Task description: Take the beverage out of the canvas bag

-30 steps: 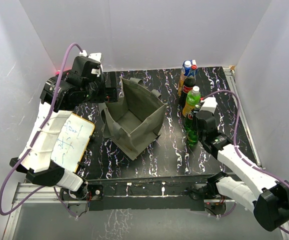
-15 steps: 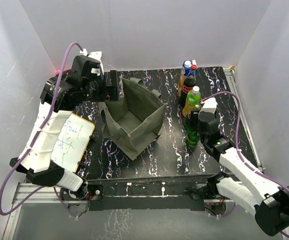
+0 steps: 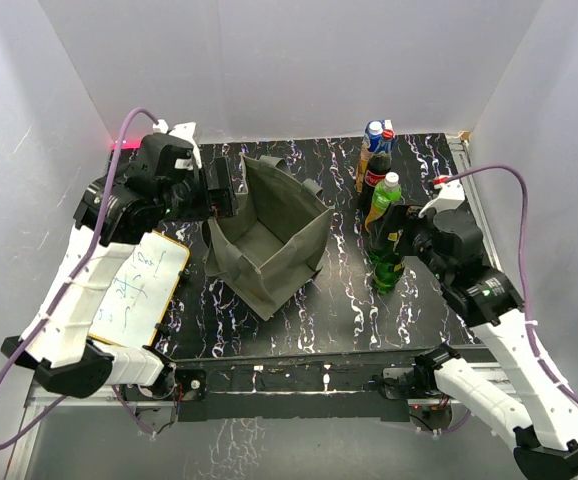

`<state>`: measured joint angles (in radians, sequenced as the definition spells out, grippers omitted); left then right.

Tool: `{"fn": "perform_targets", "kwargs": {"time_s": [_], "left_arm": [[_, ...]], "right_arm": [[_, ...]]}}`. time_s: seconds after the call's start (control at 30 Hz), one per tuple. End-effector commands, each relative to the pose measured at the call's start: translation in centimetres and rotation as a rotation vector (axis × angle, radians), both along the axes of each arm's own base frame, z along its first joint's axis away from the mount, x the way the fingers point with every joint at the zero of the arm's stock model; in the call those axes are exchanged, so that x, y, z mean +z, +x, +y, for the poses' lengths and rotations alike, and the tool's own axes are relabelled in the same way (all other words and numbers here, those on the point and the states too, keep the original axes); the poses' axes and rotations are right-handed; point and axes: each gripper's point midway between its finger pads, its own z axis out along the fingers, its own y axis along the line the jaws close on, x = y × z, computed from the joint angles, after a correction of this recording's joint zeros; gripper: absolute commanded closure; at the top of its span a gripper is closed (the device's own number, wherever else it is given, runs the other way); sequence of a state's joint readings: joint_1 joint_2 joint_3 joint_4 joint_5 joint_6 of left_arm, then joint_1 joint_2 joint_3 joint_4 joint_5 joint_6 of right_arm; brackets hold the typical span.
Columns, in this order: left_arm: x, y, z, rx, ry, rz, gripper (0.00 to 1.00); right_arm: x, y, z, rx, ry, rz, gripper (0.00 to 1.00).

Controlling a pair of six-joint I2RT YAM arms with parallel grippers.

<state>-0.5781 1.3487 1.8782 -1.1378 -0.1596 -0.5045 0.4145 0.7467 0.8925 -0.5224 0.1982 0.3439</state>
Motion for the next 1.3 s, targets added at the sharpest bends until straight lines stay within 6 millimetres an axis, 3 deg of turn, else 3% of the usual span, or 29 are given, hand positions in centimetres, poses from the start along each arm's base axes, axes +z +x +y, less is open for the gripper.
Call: {"fn": "perform_targets", "kwargs": {"time_s": [0.0, 0.1, 0.2, 0.37, 0.53, 0.67, 0.77, 1.0, 1.27], "left_arm": [[1.1, -1.5, 1.4, 0.026, -0.04, -0.067, 0.03], [1.6, -1.8, 2.3, 0.044, -0.026, -0.092, 0.03], [2.7, -1.8, 2.5, 0.048, -0.027, -0.108, 0.03], [6.4, -2.1, 2.6, 0.084, -0.112, -0.167, 0.03], [10.6, -3.3, 2.8, 0.091, -0.249, -0.285, 0.03], [13.5, -4.4, 4.5, 0.132, -0.318, -0.403, 0.03], [14.4, -5.1, 5.5, 0.157, -0.338, -0.45, 0.03], [14.5, -5.7, 6.1, 0.176, -0.342, -0.447, 0.03], [14.0, -5.7, 6.2, 0.186, -0.34, -0.434, 0.03]], "right_arm": [[1.6, -4.7, 3.2, 0.173, 0.171, 0.179, 0.02], [4.5, -6.3, 2.7, 0.158, 0.229, 0.151, 0.02], [9.7, -7.4, 0.4, 0.06, 0.29, 0.027, 0.02], [18.9, -10.7, -1.7, 0.091, 0.273, -0.189, 0.02], [24.7, -13.5, -3.7, 0.044, 0.368, -0.296, 0.02], [26.3, -14.5, -3.4, 0.084, 0.396, -0.324, 0.02], [26.6, -14.6, -3.6, 0.065, 0.436, -0.329, 0.02], [25.9, -13.9, -5.5, -0.078, 0.482, -0.296, 0.02], [25.1, -13.4, -5.4, -0.09, 0.463, -0.269, 0.02]]}}
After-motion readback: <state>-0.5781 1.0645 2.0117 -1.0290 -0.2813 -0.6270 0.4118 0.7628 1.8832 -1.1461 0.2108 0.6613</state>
